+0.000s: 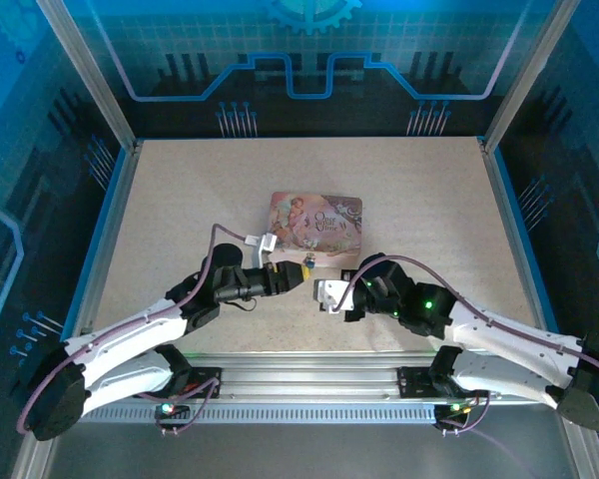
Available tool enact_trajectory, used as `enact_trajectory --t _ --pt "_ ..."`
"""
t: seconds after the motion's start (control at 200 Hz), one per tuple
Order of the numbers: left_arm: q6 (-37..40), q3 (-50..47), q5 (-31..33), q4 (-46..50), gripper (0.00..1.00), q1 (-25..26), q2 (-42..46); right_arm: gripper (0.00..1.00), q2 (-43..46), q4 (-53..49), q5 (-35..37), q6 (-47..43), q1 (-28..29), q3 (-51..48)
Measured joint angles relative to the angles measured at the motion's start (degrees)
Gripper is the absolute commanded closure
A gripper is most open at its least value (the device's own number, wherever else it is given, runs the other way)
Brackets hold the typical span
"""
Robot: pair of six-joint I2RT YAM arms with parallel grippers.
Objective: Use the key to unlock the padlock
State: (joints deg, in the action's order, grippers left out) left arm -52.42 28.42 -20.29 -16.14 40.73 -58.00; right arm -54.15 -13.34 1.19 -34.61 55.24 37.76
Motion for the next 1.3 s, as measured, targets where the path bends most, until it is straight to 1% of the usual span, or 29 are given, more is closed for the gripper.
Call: enact_trajectory --t 0.285,0.505,0.855,1.065,1.1,1.181,1.296 --pt "3.2 2.1 -0.2 0.7 0.51 1.7 -1.5 1.00 -2.1 -0.5 0.0 -1.5 0.2 2.3" --pt "4.2 2.3 -0.2 0.8 0.61 2.7 -3.0 1.00 -3.3 -0.5 -0.2 -1.7 0.2 3.2" --pt "4.9 2.6 -0.1 0.8 0.83 3.1 -3.2 1.00 -3.5 -0.5 -1.2 -1.7 0.3 3.2" --pt "5.3 2.6 0.8 0.9 1.00 3.0 -3.4 1.00 -3.3 -0.1 -1.7 -0.9 0.3 3.2" --pt "5.4 2.6 0.9 0.7 1.00 3.1 -3.4 0.90 -3.1 -0.1 -1.7 -0.5 0.3 3.2" --pt "5.5 2.6 1.1 0.4 1.00 3.1 -3.4 0.72 -2.5 0.1 -1.7 1.3 0.2 3.1" --pt "6.3 2.6 2.3 0.4 1.00 3.1 -2.7 0.55 -0.2 1.7 -2.9 4.6 -0.6 1.7"
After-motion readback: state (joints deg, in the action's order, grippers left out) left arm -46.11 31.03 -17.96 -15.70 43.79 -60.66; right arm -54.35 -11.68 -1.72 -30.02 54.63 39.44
